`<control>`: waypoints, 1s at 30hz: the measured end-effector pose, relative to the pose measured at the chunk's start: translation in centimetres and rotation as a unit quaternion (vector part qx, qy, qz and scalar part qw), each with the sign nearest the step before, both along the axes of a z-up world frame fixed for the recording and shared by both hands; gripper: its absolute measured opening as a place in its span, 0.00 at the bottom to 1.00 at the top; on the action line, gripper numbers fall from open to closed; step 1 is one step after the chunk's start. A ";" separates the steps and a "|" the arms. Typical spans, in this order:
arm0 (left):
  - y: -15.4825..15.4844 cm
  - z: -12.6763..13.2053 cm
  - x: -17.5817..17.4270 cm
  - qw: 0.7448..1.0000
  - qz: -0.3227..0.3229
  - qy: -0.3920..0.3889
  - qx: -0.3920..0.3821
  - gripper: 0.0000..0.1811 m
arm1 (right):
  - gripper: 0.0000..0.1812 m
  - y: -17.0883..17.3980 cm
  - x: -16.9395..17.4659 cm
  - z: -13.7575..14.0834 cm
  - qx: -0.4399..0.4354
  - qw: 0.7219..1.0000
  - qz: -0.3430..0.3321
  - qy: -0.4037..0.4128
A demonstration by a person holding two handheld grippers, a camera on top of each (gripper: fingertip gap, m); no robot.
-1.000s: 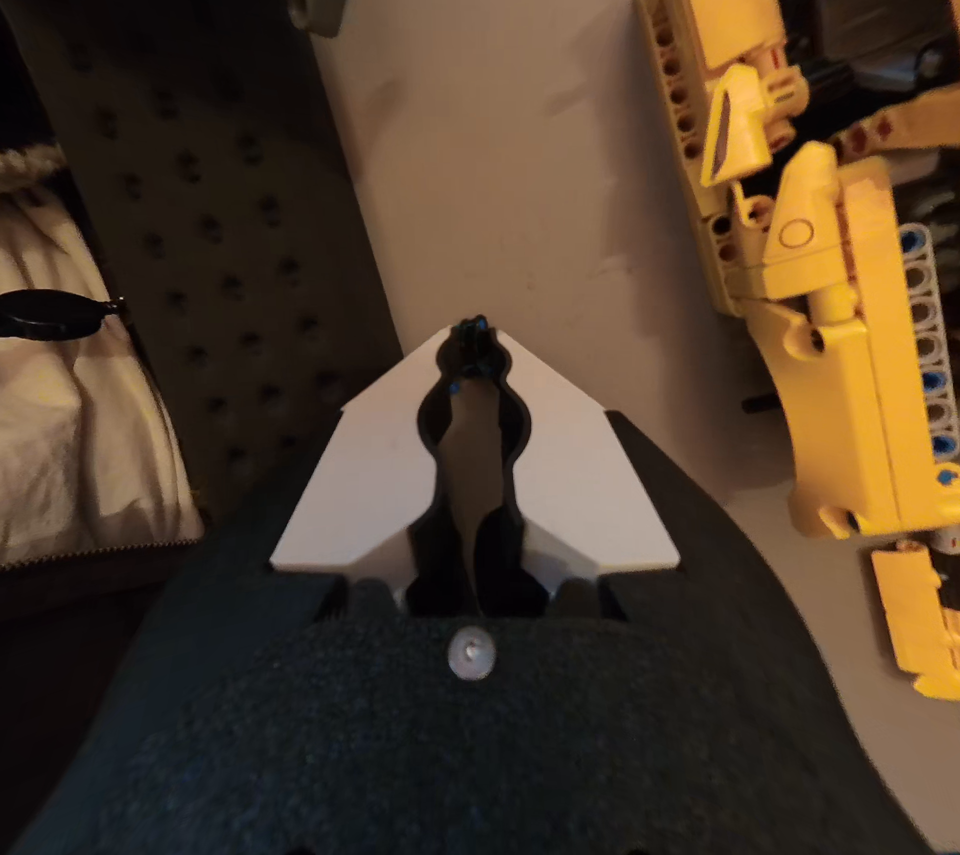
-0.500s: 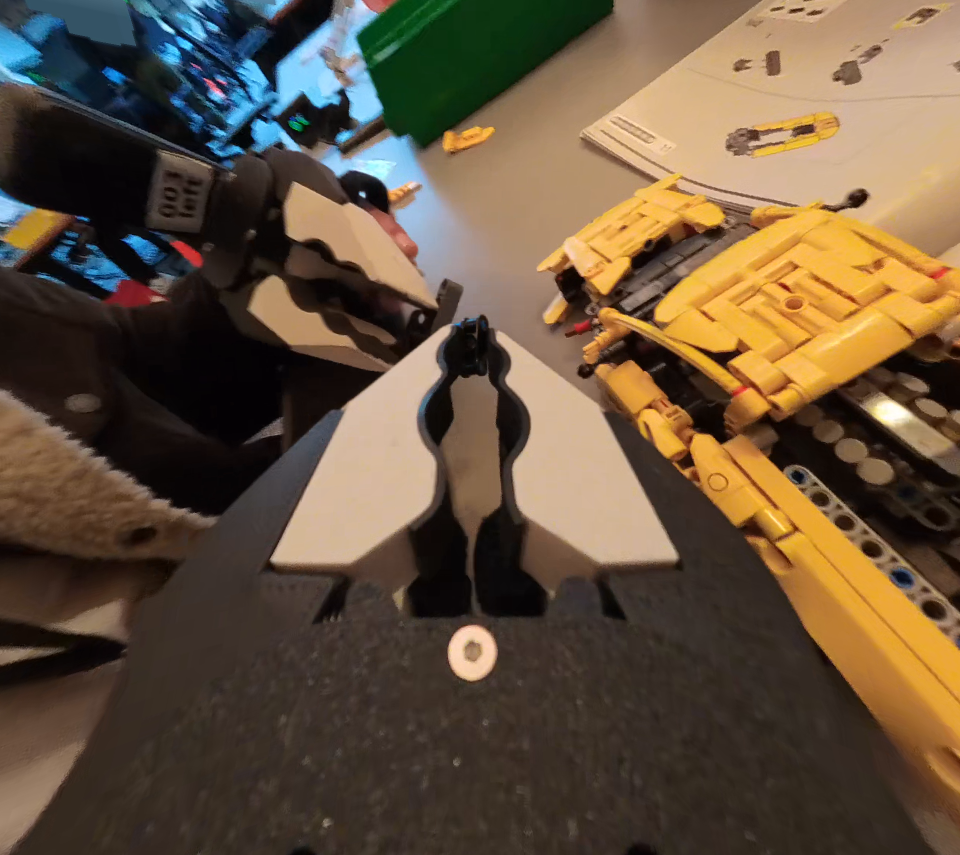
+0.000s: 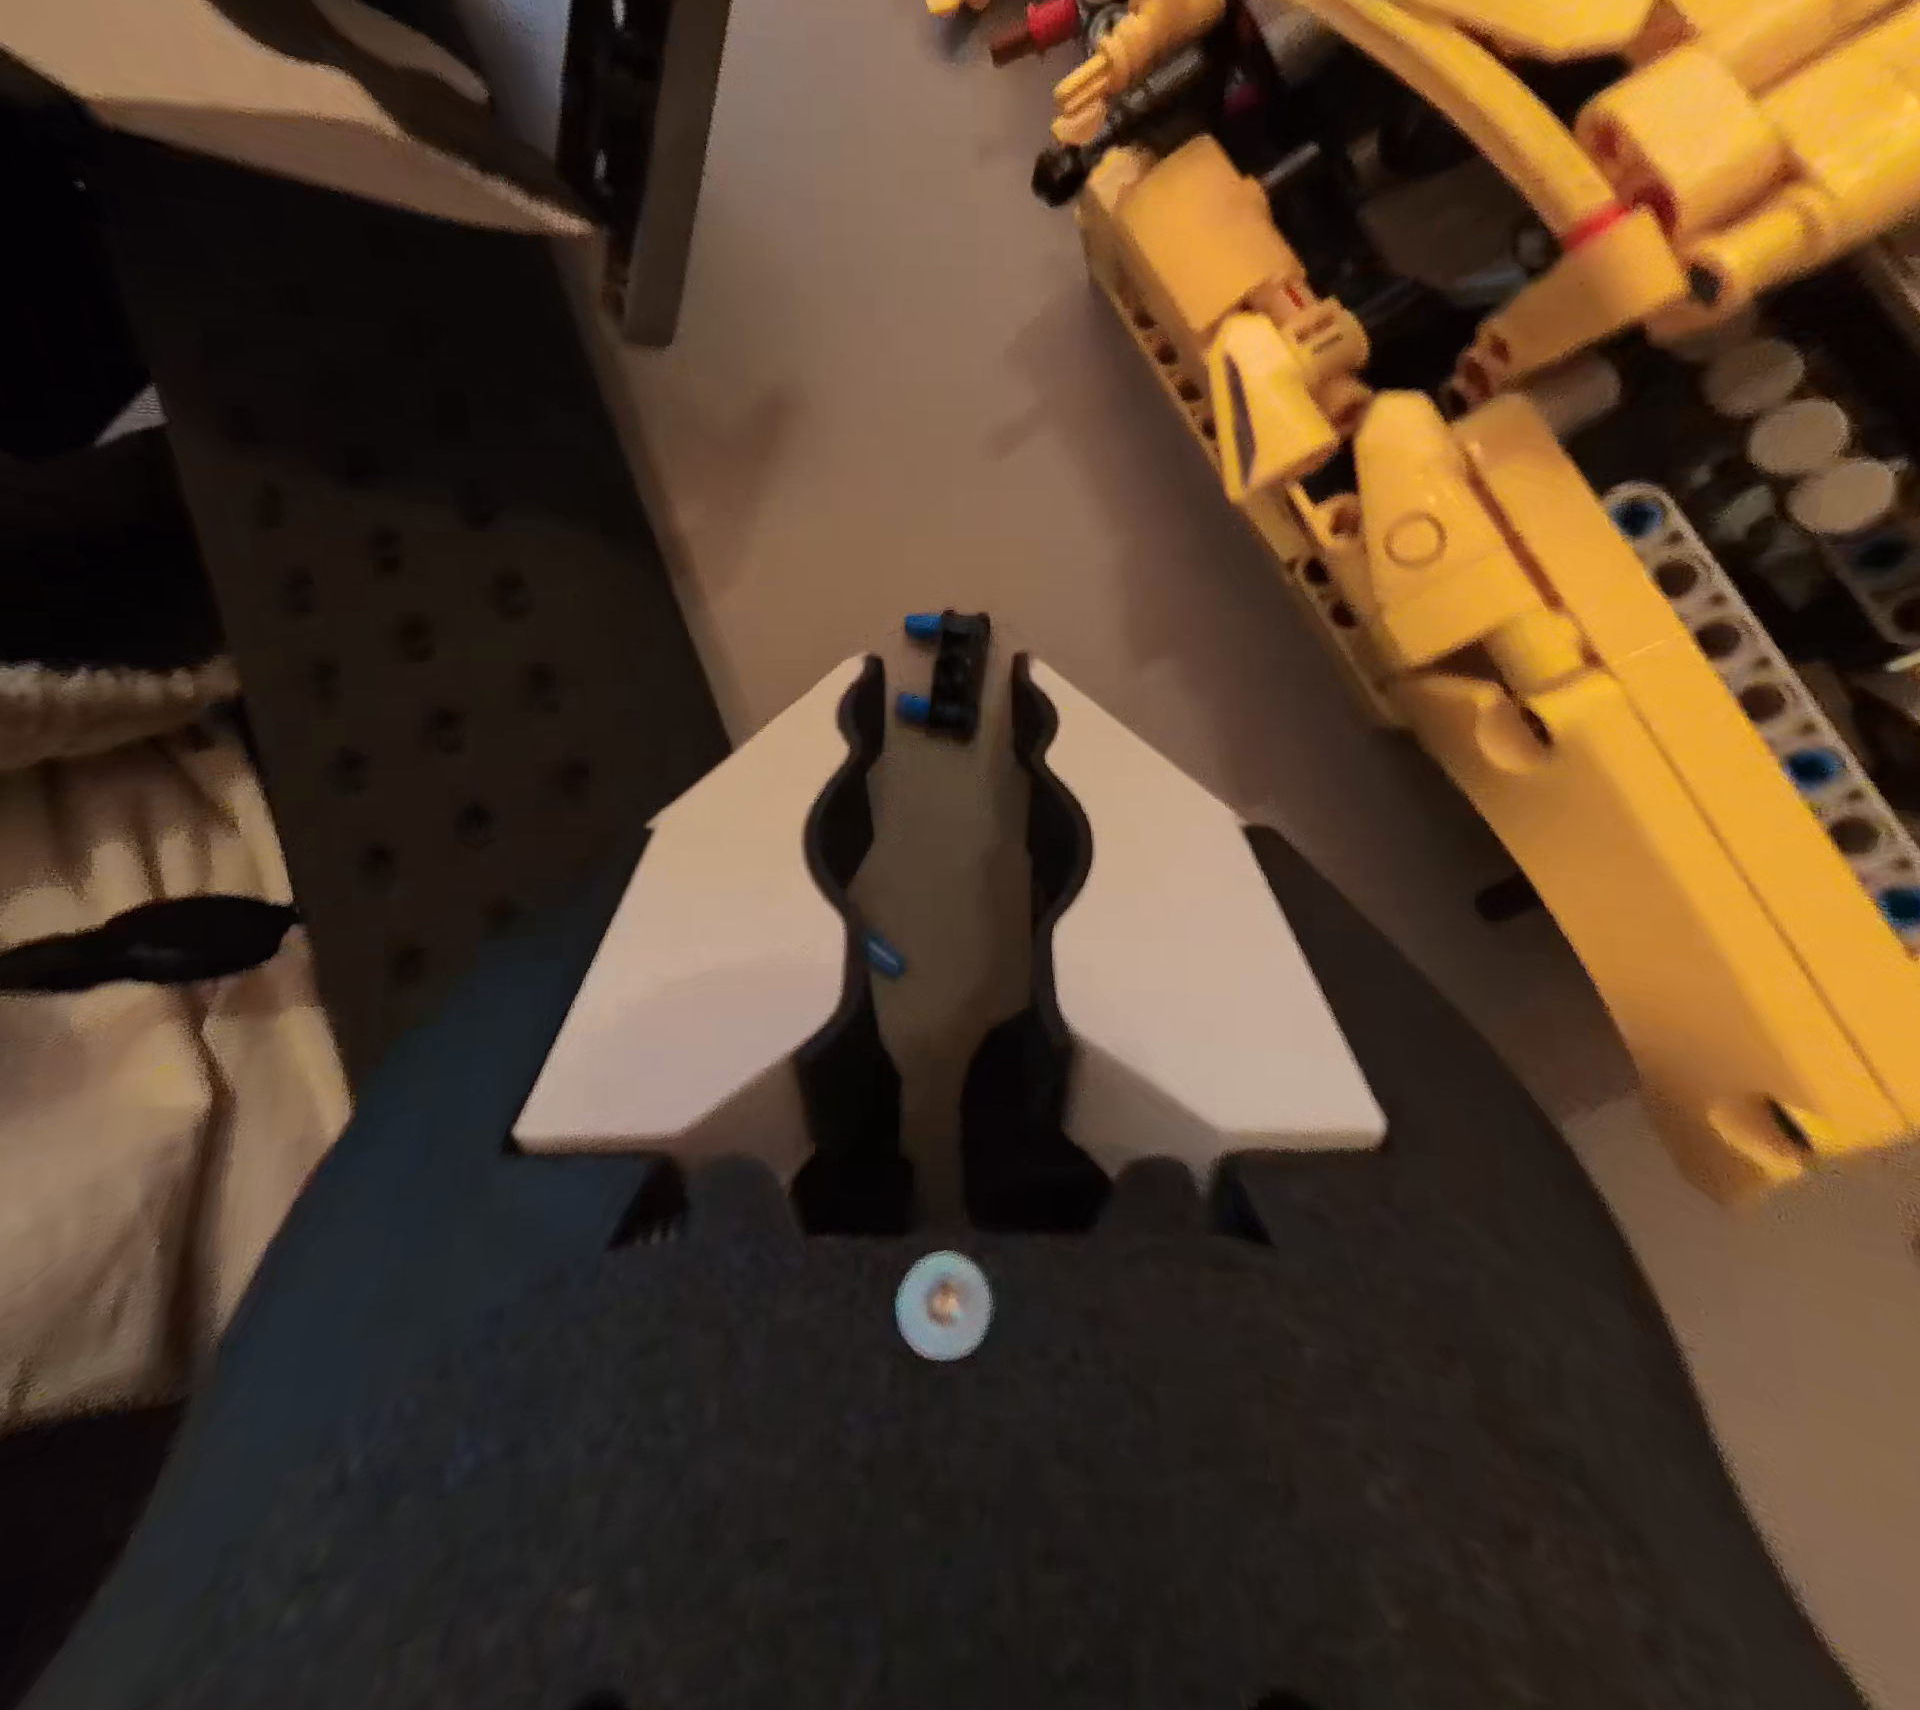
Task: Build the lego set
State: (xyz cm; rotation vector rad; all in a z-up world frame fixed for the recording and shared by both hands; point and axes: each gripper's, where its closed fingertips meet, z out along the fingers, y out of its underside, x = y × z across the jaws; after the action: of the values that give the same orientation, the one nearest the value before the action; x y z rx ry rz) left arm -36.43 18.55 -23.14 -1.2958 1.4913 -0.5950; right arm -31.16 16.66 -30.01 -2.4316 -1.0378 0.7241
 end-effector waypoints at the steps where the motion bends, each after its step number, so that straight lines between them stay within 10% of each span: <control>1: 0.0 0.0 0.0 1.000 -0.001 0.000 -0.001 0.13 | 0.13 -0.1 0.5 0.1 0.006 1.000 0.001 0.009; 17: -0.9 -0.3 0.4 1.000 -0.021 0.005 -0.010 0.13 | 0.16 -2.1 -0.5 0.3 0.049 0.988 0.140 0.032; 24: -1.5 -0.2 0.5 0.999 -0.040 -0.002 -0.025 0.13 | 0.17 -1.2 -0.9 1.4 0.257 0.915 0.308 0.040; 30: -2.4 -0.2 0.6 0.997 -0.066 -0.006 -0.040 0.13 | 0.15 -0.6 -0.8 0.2 0.232 0.907 0.349 0.044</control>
State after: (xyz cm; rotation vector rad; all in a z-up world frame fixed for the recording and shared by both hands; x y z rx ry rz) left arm -35.88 16.19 -23.38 -1.2587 1.5663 -0.7526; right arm -31.99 16.07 -29.83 -1.5912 -1.8270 0.6784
